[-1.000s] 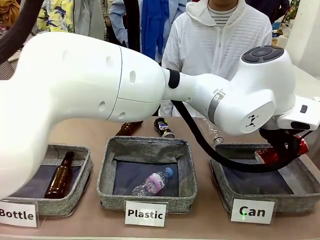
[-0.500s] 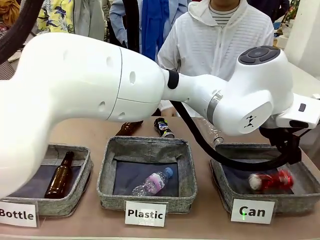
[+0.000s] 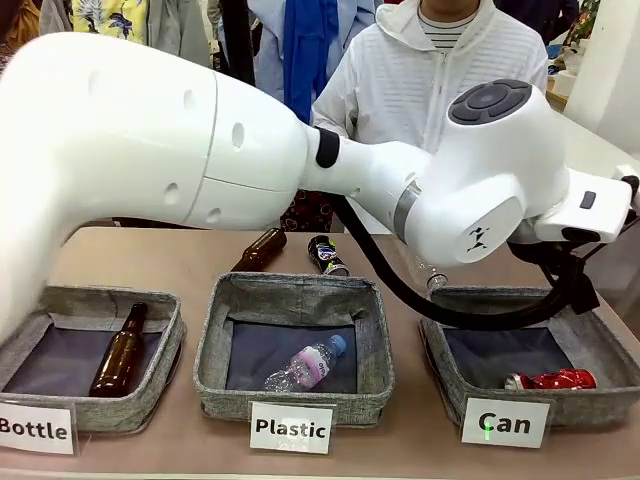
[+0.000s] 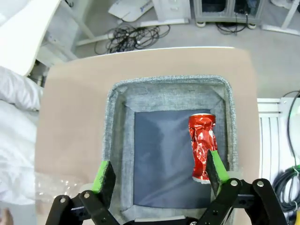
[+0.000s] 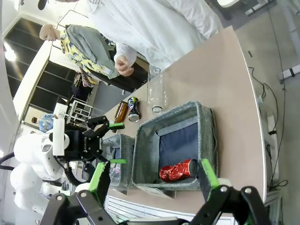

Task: Sort the can waste into the basket.
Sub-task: Pick up the can waste from the table and place it in the right Fabric basket.

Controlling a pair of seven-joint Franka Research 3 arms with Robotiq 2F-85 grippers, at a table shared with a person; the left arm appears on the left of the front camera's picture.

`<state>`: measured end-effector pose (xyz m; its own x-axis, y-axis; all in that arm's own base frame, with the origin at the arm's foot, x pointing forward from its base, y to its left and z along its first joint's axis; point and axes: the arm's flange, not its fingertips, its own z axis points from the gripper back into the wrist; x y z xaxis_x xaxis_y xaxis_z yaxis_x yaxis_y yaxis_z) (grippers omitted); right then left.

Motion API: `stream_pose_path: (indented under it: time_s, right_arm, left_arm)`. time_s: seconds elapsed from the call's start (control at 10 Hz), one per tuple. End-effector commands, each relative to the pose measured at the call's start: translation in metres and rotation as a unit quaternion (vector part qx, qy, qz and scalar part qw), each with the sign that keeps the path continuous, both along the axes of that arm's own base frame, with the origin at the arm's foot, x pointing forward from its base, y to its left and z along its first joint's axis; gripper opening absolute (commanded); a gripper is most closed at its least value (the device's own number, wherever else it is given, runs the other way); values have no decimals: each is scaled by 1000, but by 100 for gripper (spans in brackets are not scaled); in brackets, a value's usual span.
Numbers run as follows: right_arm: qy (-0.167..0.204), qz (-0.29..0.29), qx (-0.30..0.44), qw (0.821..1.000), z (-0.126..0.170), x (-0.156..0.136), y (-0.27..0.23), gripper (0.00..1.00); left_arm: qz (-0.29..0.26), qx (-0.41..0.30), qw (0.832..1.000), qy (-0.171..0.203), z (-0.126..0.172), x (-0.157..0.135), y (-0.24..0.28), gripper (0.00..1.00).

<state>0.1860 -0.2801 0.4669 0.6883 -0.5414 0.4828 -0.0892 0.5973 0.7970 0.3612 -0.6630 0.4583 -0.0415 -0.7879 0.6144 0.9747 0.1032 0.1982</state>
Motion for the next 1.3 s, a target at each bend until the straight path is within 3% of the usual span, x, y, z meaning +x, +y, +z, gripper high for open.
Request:
stream_pose_path:
  time_s: [0.0, 0.2, 0.3, 0.4, 0.5, 0.6, 0.7, 0.8, 0.9, 1.0, 1.1, 1.2]
  right_arm:
    - [-5, 31, -4, 999, 0, 2, 2, 100]
    - [40, 58, -24, 997, 1, 38, 33, 100]
    - [61, 87, -48, 993, 0, 63, 56, 100]
    - [80, 113, -64, 988, 2, 88, 84, 100]
    - [87, 156, -69, 981, 6, 116, 119, 100]
    - [88, 195, -79, 974, 9, 134, 155, 100]
    - [94, 247, -62, 962, 12, 150, 186, 100]
    - [115, 288, -37, 950, 11, 164, 210, 100]
    - [134, 342, 3, 930, 11, 177, 226, 100]
    - [154, 376, 50, 912, 9, 189, 239, 100]
    - [162, 402, 111, 894, 4, 198, 247, 100]
    - [164, 405, 131, 890, 1, 206, 246, 100]
  left_arm:
    - [-15, -25, 1000, 11, 10, -16, 30, 100]
    - [-17, 26, 999, 40, 55, -36, 79, 100]
    - [3, 27, 999, 35, 84, -43, 121, 100]
    - [4, 5, 998, 62, 114, -45, 168, 100]
    - [65, -21, 996, 56, 138, -37, 225, 100]
    - [123, -28, 988, 91, 157, -21, 280, 100]
    - [212, -42, 968, 129, 171, 3, 340, 100]
    - [259, -57, 945, 190, 175, 23, 396, 100]
    - [345, -104, 904, 231, 173, 43, 462, 100]
    - [393, -143, 862, 286, 163, 60, 526, 100]
    - [451, -179, 810, 331, 142, 69, 597, 100]
    - [472, -210, 772, 370, 121, 70, 655, 100]
